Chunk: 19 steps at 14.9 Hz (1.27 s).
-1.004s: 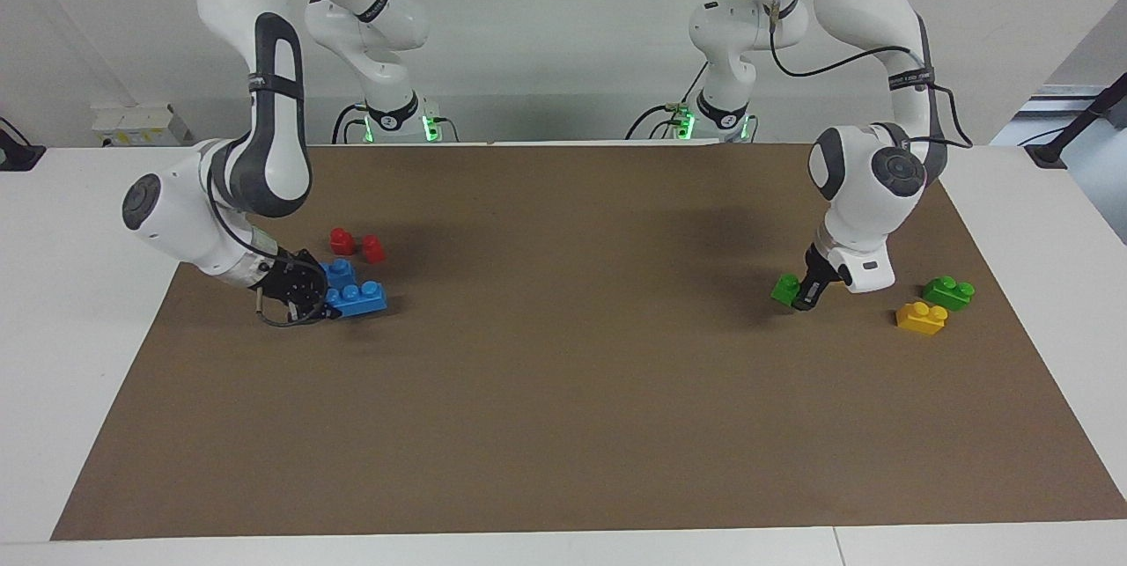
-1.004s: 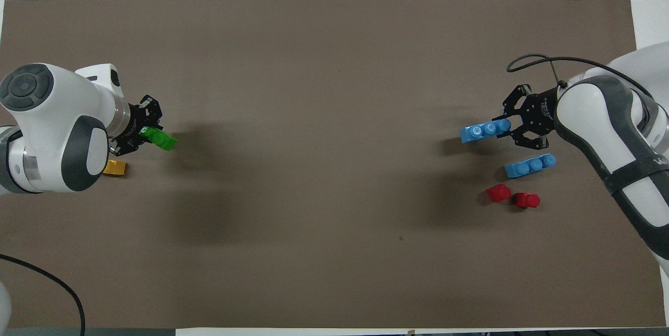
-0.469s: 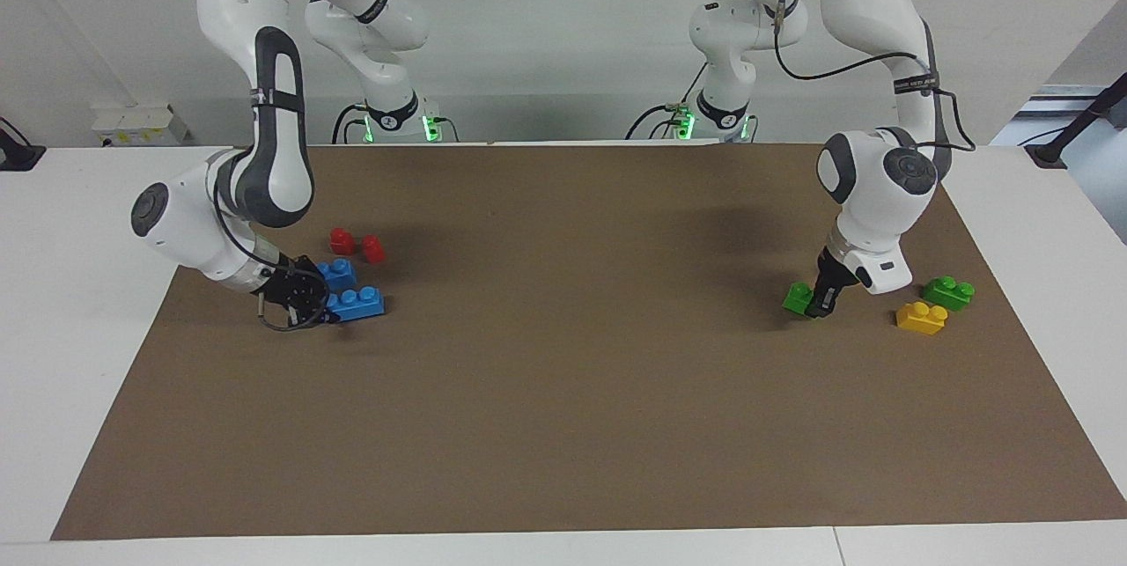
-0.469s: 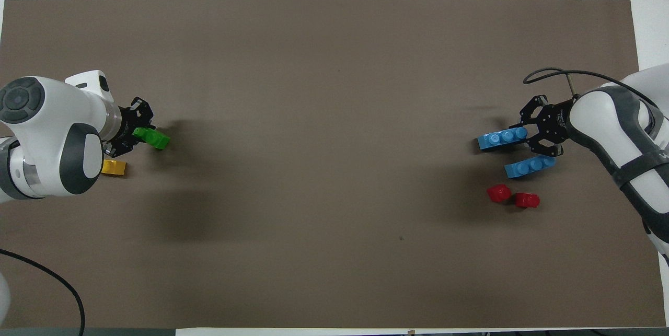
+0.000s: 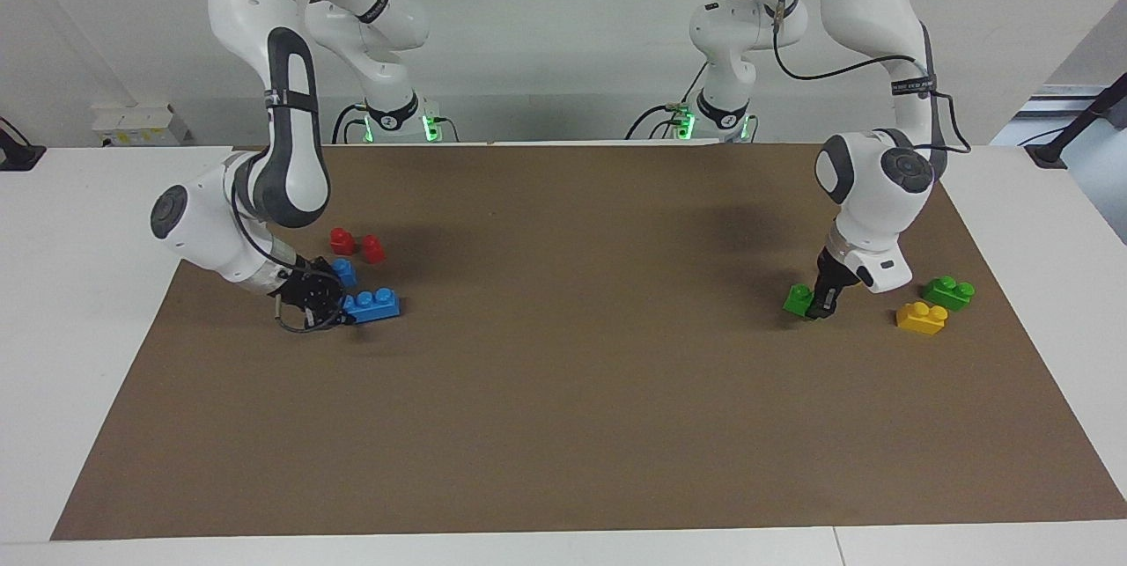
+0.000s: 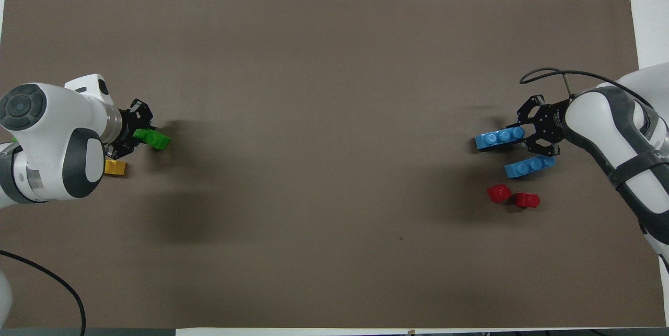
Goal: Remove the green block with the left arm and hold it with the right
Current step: 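Release the blue brick with the right gripper while the left gripper releases green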
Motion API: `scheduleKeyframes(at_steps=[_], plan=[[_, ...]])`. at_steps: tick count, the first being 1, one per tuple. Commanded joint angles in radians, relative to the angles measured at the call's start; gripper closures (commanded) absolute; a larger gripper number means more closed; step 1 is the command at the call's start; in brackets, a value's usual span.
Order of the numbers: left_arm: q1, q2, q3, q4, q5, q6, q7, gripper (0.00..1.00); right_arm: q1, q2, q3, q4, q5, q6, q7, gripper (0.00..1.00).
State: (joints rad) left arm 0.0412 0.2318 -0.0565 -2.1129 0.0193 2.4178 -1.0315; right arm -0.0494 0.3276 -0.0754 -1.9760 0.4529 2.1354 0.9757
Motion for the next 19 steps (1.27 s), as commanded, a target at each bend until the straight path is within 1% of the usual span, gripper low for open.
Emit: scheduleKeyframes(at_steps=[1,2,4,6,9,13,16,17,18,19], plan=[[0.012,-0.009,-0.006,-0.024,-0.007,0.024,0.004,0.00,-0.003,-0.004,0.002,-0.012,0.015,0.021,0.008,0.78],[0.011,-0.011,-0.006,-0.021,-0.007,0.021,0.007,0.00,-0.003,-0.004,0.002,-0.012,0.015,0.023,0.008,0.64],[0.012,-0.017,-0.006,-0.015,-0.007,0.014,0.033,0.00,-0.003,-0.004,0.002,-0.011,0.013,0.024,0.005,0.21],[0.011,-0.025,-0.006,0.023,-0.005,-0.041,0.060,0.00,-0.004,-0.002,0.002,0.000,0.013,0.014,0.005,0.14],[0.002,-0.028,-0.005,0.108,0.005,-0.172,0.138,0.00,-0.013,-0.002,0.000,0.028,0.003,0.003,0.001,0.12],[-0.001,-0.052,-0.003,0.185,0.005,-0.287,0.306,0.00,-0.014,-0.007,-0.001,0.081,0.003,-0.061,0.006,0.08],[0.008,-0.089,-0.005,0.214,0.005,-0.371,0.431,0.00,-0.012,-0.050,-0.003,0.094,-0.013,-0.103,0.003,0.07],[0.009,-0.110,-0.005,0.215,0.005,-0.394,0.476,0.00,-0.009,-0.068,-0.003,0.103,-0.040,-0.112,-0.005,0.05],[0.006,-0.129,-0.005,0.215,0.005,-0.420,0.520,0.00,-0.006,-0.087,-0.001,0.114,-0.087,-0.133,-0.027,0.00],[0.005,-0.149,-0.005,0.218,0.005,-0.443,0.557,0.00,-0.003,-0.105,0.000,0.127,-0.124,-0.155,-0.107,0.00]])
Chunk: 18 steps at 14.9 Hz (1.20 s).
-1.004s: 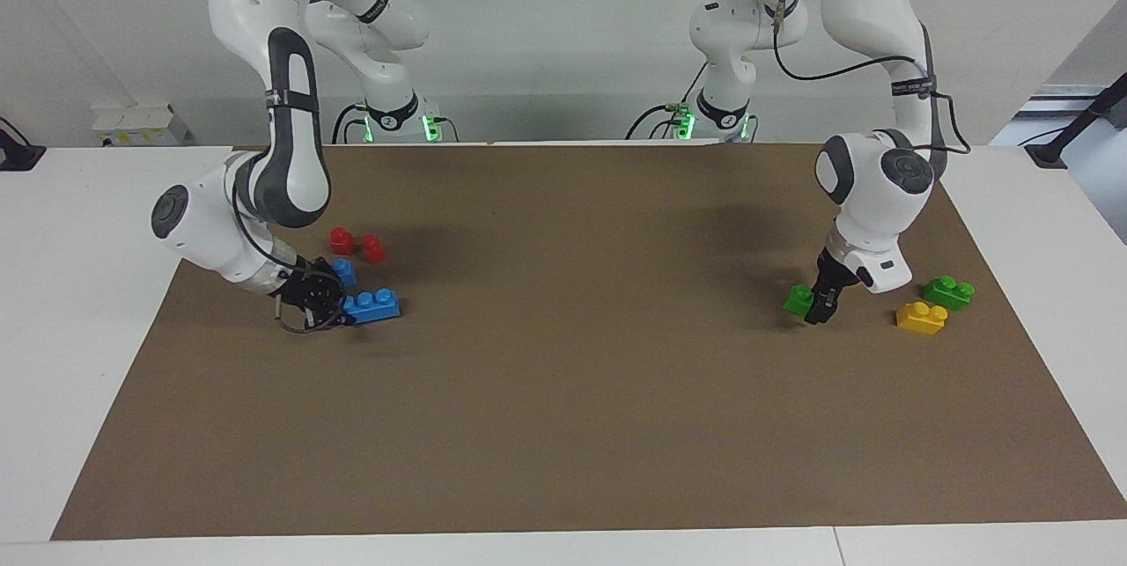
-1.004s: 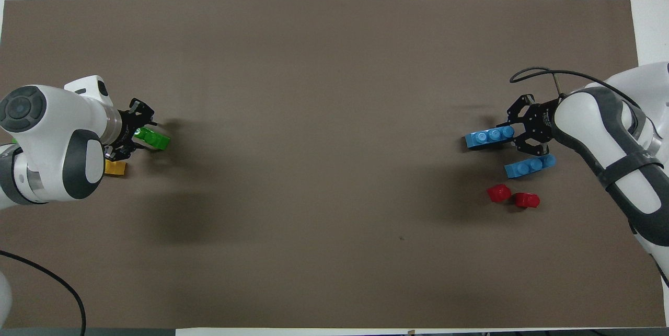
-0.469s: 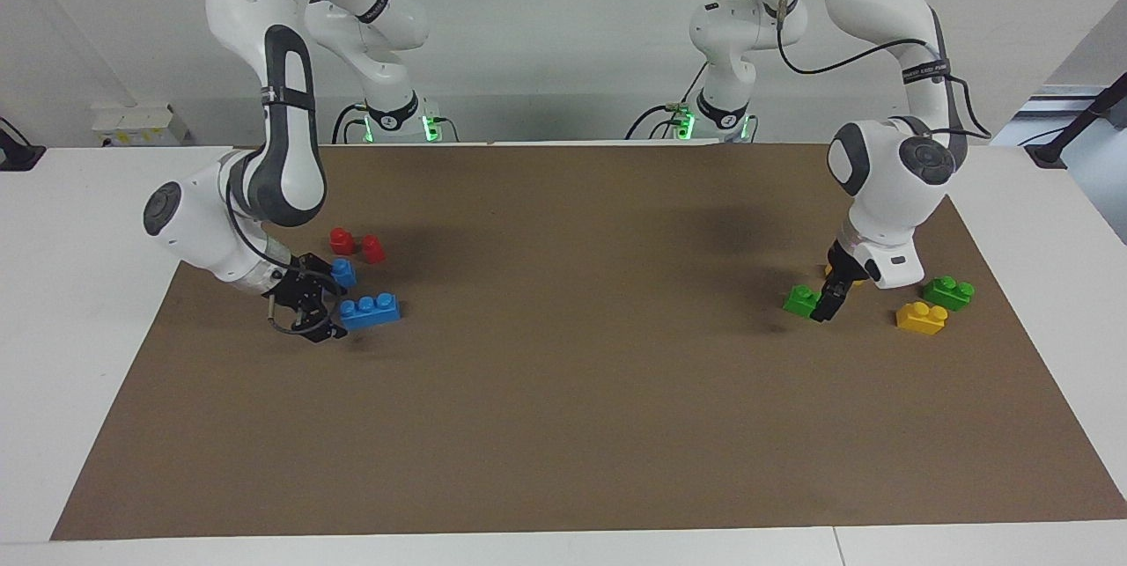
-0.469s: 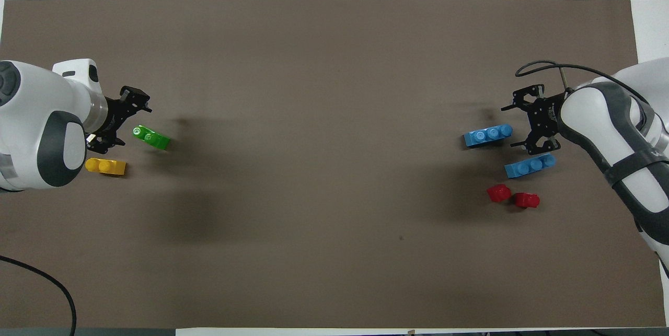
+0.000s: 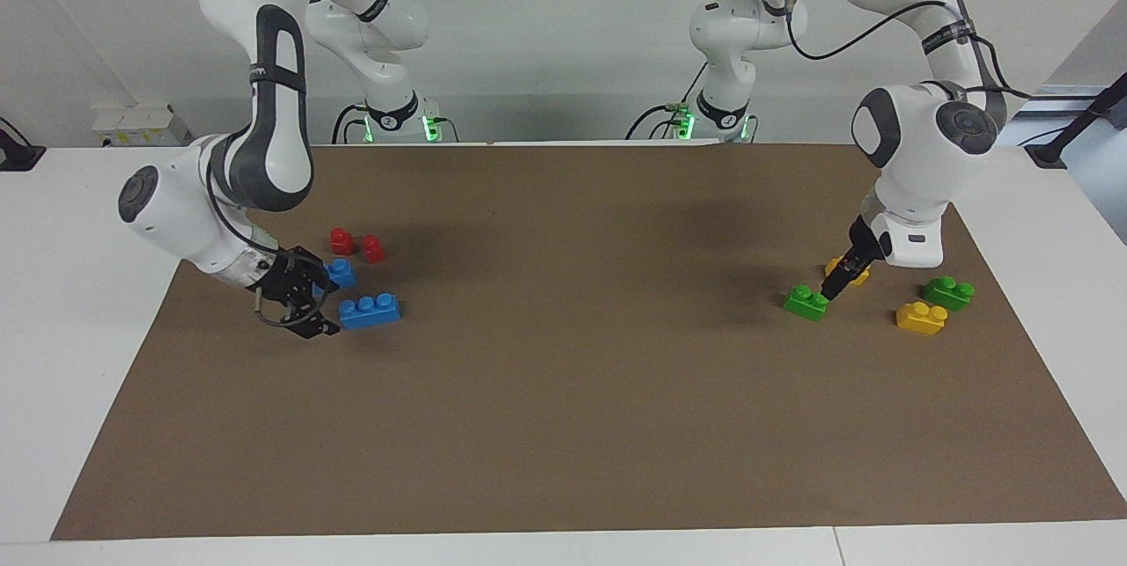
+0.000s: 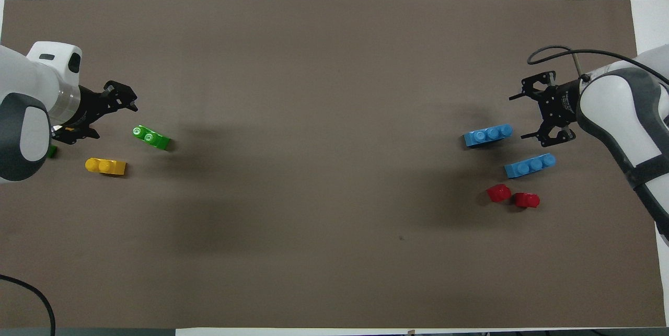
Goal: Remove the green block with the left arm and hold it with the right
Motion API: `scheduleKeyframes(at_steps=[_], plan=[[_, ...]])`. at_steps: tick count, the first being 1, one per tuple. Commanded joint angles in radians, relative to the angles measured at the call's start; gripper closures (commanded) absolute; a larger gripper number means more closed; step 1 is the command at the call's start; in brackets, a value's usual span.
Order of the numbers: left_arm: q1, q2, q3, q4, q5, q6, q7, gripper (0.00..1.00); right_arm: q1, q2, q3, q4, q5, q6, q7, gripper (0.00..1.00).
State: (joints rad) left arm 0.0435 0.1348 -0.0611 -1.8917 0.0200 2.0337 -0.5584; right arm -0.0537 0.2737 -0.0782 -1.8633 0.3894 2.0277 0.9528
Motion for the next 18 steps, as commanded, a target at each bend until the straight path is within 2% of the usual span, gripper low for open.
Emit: scheduleKeyframes(at_steps=[1,4,8,12,18], plan=[[0.003,-0.069,-0.002,-0.001,0.005,-0.081,0.112,0.00,0.002,-0.068,0.003,0.022,-0.078,-0.069,-0.180,0.00],[-0.004,-0.128,-0.002,0.008,0.005,-0.154,0.187,0.00,0.000,-0.099,0.000,0.062,-0.093,-0.130,-0.317,0.00],[-0.008,-0.224,-0.003,0.008,0.005,-0.286,0.354,0.00,0.003,-0.172,0.012,0.124,-0.289,-0.211,-0.472,0.00],[-0.024,-0.250,-0.005,0.039,0.003,-0.386,0.440,0.00,-0.011,-0.229,0.009,0.159,-0.328,-0.302,-0.770,0.00],[-0.053,-0.281,0.007,0.098,-0.029,-0.498,0.466,0.00,0.018,-0.275,0.014,0.159,-0.399,-0.377,-0.965,0.00]])
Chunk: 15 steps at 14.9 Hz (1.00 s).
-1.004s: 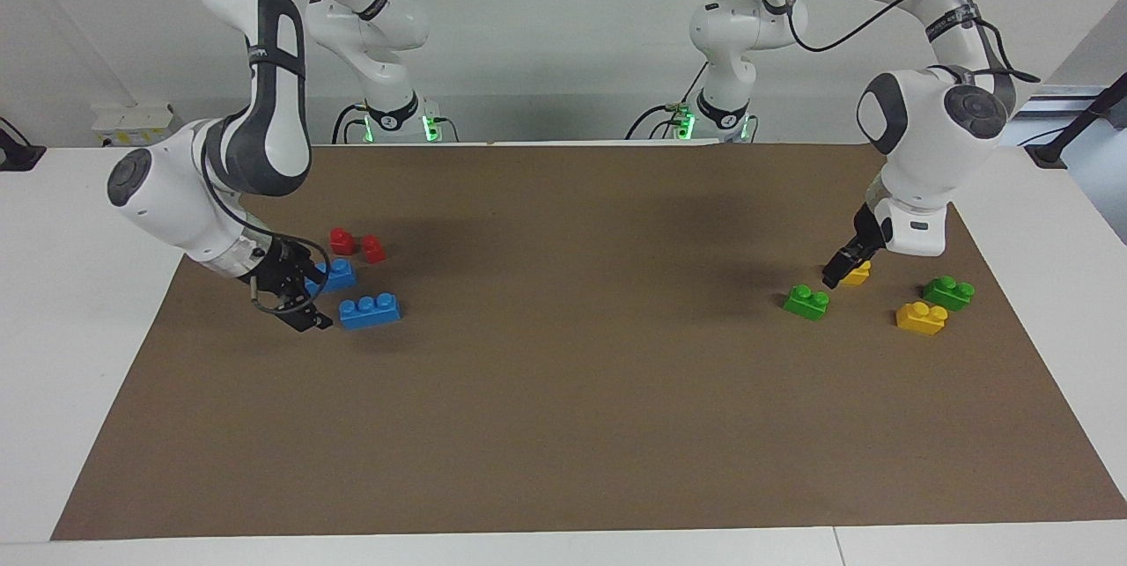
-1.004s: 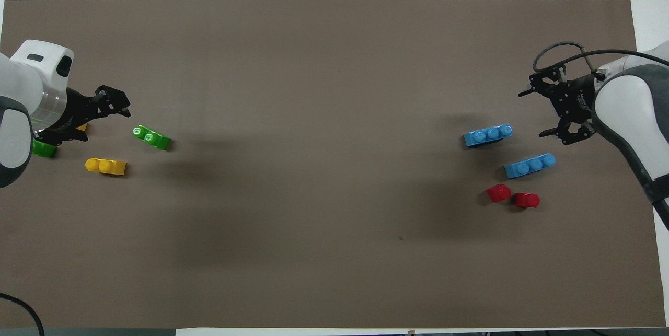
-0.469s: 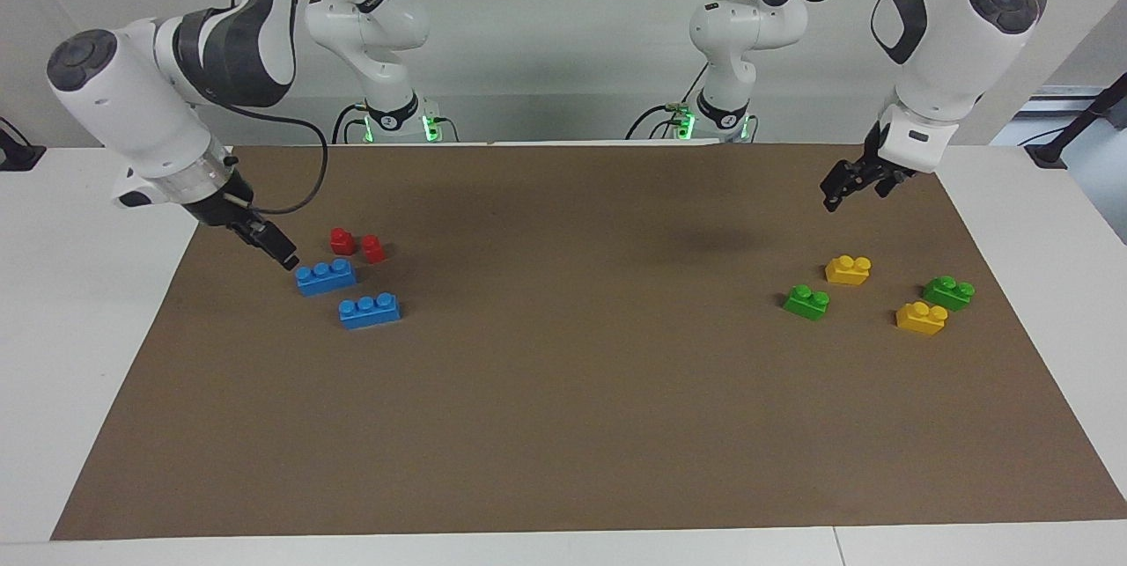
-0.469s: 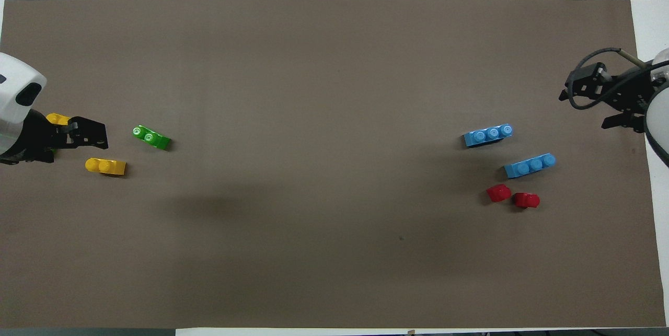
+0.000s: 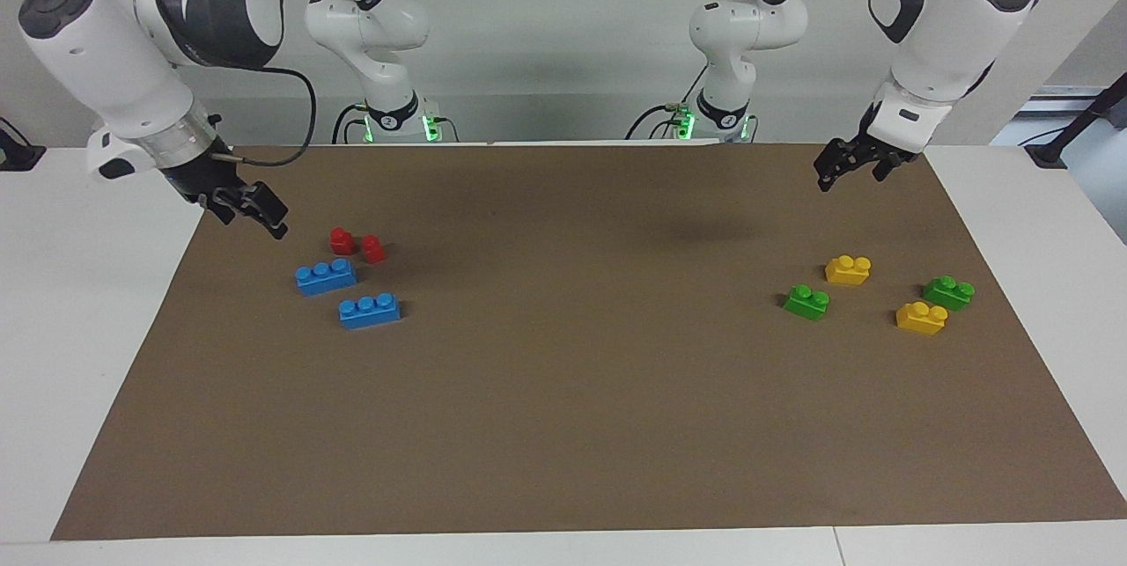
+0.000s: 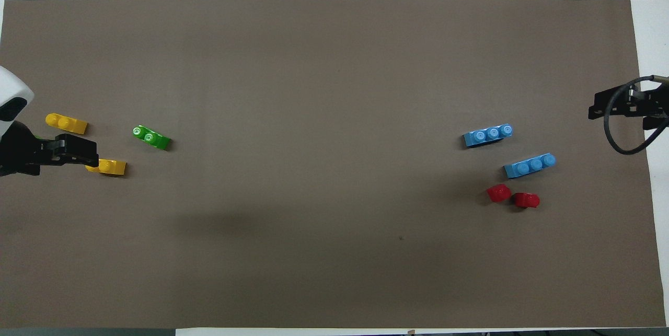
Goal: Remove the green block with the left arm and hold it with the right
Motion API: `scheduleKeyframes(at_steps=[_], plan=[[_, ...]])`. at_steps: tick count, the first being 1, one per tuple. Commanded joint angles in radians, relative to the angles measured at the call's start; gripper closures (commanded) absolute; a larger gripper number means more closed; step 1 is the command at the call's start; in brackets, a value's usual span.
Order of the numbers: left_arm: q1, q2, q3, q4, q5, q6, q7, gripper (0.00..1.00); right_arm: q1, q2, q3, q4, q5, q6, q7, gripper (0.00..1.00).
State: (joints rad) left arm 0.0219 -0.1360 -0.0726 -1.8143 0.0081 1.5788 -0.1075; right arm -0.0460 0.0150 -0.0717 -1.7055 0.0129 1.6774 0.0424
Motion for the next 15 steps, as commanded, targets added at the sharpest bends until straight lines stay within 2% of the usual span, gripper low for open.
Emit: scheduleKeyframes(at_steps=[1,9,15], plan=[[-0.036,-0.014,0.019,0.032,-0.017,-0.049,0.015,0.00,0.018,-0.023,0.007,0.006,-0.022,-0.030,-0.056,0.00],[-0.051,-0.025,0.024,0.039,-0.025,-0.052,0.080,0.00,0.060,-0.023,0.007,0.035,-0.011,-0.033,-0.055,0.00],[-0.046,-0.024,0.022,0.052,-0.056,0.020,0.095,0.00,0.049,-0.024,0.007,0.035,-0.010,-0.039,-0.056,0.00]])
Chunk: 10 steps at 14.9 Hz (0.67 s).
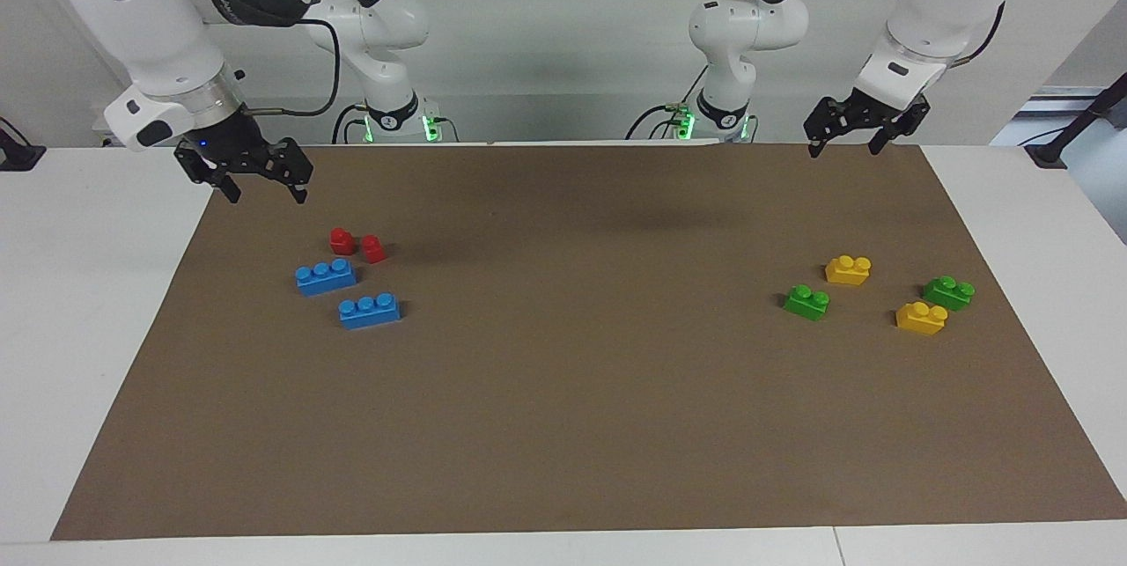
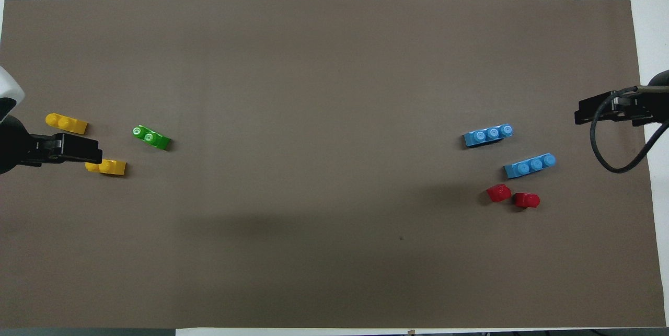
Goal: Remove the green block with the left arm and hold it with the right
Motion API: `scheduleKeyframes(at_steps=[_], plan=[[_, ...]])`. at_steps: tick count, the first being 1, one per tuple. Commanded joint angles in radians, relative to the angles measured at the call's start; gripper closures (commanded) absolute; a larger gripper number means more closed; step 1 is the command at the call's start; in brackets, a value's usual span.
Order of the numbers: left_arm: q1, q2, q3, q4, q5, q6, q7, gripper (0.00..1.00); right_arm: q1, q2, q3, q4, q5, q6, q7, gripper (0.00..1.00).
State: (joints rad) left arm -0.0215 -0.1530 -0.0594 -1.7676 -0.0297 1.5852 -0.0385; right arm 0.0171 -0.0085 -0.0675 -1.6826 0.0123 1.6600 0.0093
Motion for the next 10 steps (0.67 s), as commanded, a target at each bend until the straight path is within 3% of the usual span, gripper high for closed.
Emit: scheduleKeyframes(at_steps=[1,10], plan=[[-0.002,-0.007,0.007,0.004,-0.016,0.013,0.031,0.00,-0.014,-0.001,0.002,0.012,-0.009,-0.022,-0.023,0.00],[-0.005,-0.008,0.006,-0.004,-0.009,0.015,0.065,0.00,-0.016,-0.004,0.002,0.006,-0.009,-0.023,-0.020,0.00]])
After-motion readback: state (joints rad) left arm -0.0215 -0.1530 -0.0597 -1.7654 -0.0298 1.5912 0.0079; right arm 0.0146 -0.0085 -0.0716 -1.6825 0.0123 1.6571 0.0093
